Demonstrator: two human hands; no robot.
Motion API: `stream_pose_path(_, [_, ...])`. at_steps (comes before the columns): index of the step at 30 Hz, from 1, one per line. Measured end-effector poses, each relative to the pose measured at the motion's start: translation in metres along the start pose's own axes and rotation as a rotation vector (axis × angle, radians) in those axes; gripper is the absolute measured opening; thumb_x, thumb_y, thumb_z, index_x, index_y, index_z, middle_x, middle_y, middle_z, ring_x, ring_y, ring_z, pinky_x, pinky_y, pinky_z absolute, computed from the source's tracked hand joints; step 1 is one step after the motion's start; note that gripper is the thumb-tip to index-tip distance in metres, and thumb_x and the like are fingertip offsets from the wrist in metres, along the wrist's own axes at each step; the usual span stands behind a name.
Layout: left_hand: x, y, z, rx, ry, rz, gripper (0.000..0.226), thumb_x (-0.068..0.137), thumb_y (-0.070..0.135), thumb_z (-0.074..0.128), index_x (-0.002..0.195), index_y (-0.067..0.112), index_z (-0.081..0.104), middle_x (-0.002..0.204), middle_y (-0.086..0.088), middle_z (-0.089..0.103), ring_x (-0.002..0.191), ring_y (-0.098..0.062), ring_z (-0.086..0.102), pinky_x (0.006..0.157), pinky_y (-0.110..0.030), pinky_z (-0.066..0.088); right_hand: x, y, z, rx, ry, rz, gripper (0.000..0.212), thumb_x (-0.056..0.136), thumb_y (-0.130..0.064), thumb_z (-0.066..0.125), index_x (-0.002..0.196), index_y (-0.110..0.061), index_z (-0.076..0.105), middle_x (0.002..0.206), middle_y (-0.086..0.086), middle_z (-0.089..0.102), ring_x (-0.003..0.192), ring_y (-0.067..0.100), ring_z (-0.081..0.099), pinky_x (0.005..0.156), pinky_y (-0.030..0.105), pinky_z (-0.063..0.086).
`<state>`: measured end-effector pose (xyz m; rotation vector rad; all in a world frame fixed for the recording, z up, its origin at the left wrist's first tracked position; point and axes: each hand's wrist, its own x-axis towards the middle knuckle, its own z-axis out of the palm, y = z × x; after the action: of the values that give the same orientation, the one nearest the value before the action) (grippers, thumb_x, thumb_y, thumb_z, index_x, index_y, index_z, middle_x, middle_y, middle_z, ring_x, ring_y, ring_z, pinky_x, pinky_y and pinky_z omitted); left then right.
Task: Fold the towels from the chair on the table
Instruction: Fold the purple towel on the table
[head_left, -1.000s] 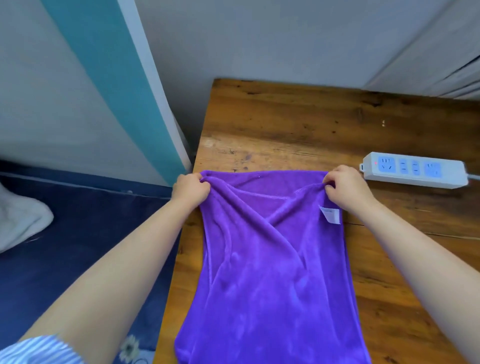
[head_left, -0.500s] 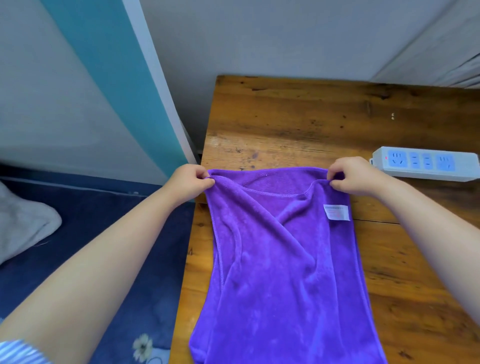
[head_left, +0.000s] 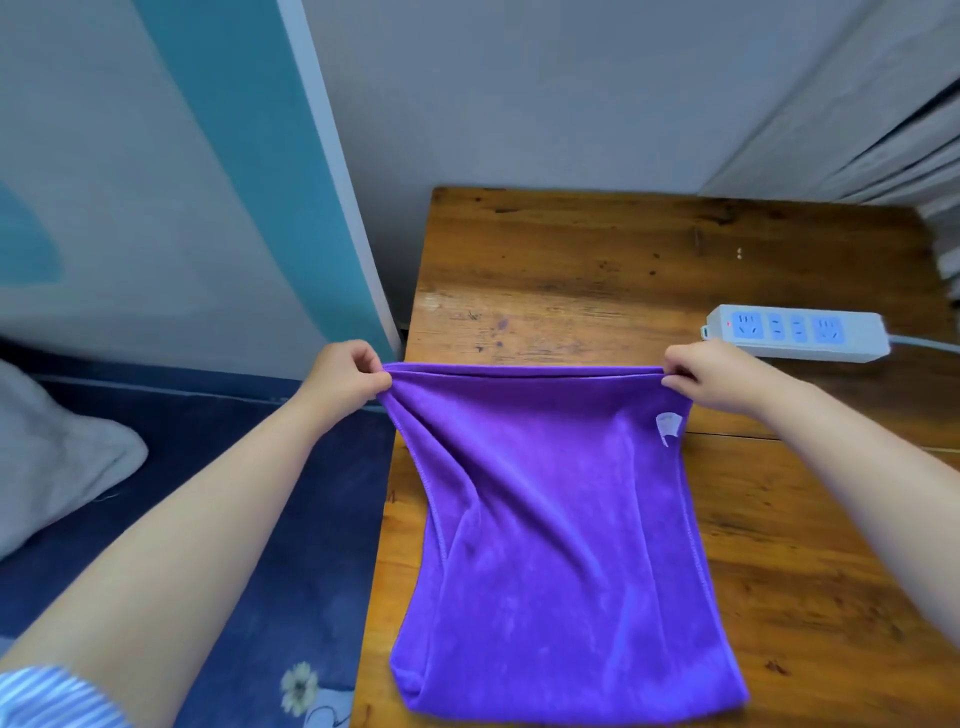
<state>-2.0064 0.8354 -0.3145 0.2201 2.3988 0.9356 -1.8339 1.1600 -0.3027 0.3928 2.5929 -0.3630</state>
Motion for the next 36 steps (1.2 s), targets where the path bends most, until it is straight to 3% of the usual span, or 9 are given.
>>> stream_pose_path(4, [-0.01,0.002,-0.007,0.104,-0.002,0.058,0.022,0.079,-0.002,0.059,0.07,0.014,0.048,0.072,-0.004,0.054,0.075,-0.023,0.052,0.064,-0.029,0.043,-0.021,0.002,-0.007,0.003,-0.026,-0.019,0.014,0.092,-0.014,0.049,0.08,-0.02,0.045,0.087,0.0,0.055,0.079,0.016,0.05,0.056,0.019,0.038])
stream_pose_path(8, [-0.031,0.023,-0.016,0.545,-0.082,0.245,0.017,0.09,0.011,0.053,0.104,0.011,0.063,0.1,-0.006,0.062,0.092,-0.022,0.055,0.076,-0.032,0.044,-0.045,0.001,-0.026,-0.08,-0.014,-0.029,0.011,0.095,-0.017,0.043,0.085,-0.022,0.04,0.093,-0.001,0.054,0.082,0.015,0.049,0.054,0.017,0.033])
stream_pose_path(16, [-0.076,0.103,-0.033,0.996,0.003,0.415,0.022,0.093,0.007,0.041,0.107,0.005,0.058,0.11,-0.013,0.051,0.103,-0.032,0.055,0.083,-0.04,0.049,-0.075,-0.011,-0.073,-0.213,0.25,-0.005,0.023,0.094,-0.015,0.041,0.111,-0.007,0.054,0.111,0.016,0.063,0.103,0.031,0.058,0.077,0.03,0.045])
stream_pose_path(20, [-0.114,0.135,-0.053,0.821,0.259,0.44,0.024,0.088,-0.006,0.038,0.105,-0.004,0.054,0.109,-0.02,0.049,0.097,-0.037,0.055,0.079,-0.04,0.044,-0.122,-0.009,-0.098,-0.211,0.444,0.07,0.022,0.091,-0.009,0.043,0.101,-0.001,0.061,0.107,0.019,0.063,0.102,0.033,0.057,0.08,0.034,0.045])
stream_pose_path(25, [-0.174,0.161,-0.09,0.207,0.756,0.599,0.023,0.088,-0.006,0.038,0.105,-0.011,0.053,0.11,-0.03,0.048,0.091,-0.041,0.052,0.078,-0.044,0.038,-0.195,-0.033,-0.141,0.164,1.138,0.045,0.027,0.085,-0.003,0.038,0.089,0.013,0.059,0.093,0.036,0.056,0.092,0.046,0.051,0.077,0.045,0.039])
stream_pose_path(27, [-0.199,0.174,-0.09,0.118,0.759,0.607,0.024,0.089,-0.004,0.036,0.106,-0.009,0.052,0.112,-0.028,0.047,0.091,-0.04,0.052,0.077,-0.042,0.037,-0.222,-0.056,-0.15,0.312,1.385,0.047,0.028,0.082,-0.002,0.037,0.09,0.014,0.058,0.094,0.037,0.055,0.092,0.048,0.051,0.08,0.042,0.032])
stream_pose_path(30, [-0.217,0.184,-0.078,0.405,0.399,0.4,0.024,0.09,0.002,0.039,0.11,-0.001,0.052,0.118,-0.019,0.051,0.104,-0.036,0.055,0.083,-0.04,0.043,-0.238,-0.087,-0.151,0.178,1.079,0.135,0.025,0.084,-0.004,0.043,0.099,0.009,0.057,0.106,0.031,0.057,0.103,0.041,0.052,0.085,0.039,0.036])
stream_pose_path(32, [-0.227,0.181,-0.078,0.506,0.378,0.302,0.026,0.09,0.004,0.04,0.113,0.001,0.052,0.12,-0.017,0.052,0.108,-0.034,0.055,0.085,-0.039,0.045,-0.245,-0.087,-0.144,0.099,0.853,0.22,0.024,0.083,-0.001,0.048,0.104,0.005,0.057,0.113,0.026,0.057,0.108,0.038,0.051,0.087,0.04,0.041])
stream_pose_path(36, [-0.237,0.178,-0.088,0.361,0.653,0.439,0.026,0.087,-0.003,0.035,0.109,-0.004,0.048,0.117,-0.024,0.049,0.104,-0.039,0.053,0.085,-0.042,0.042,-0.27,-0.074,-0.152,0.326,1.328,0.326,0.028,0.084,0.002,0.041,0.106,0.005,0.059,0.112,0.029,0.056,0.108,0.04,0.049,0.087,0.041,0.036])
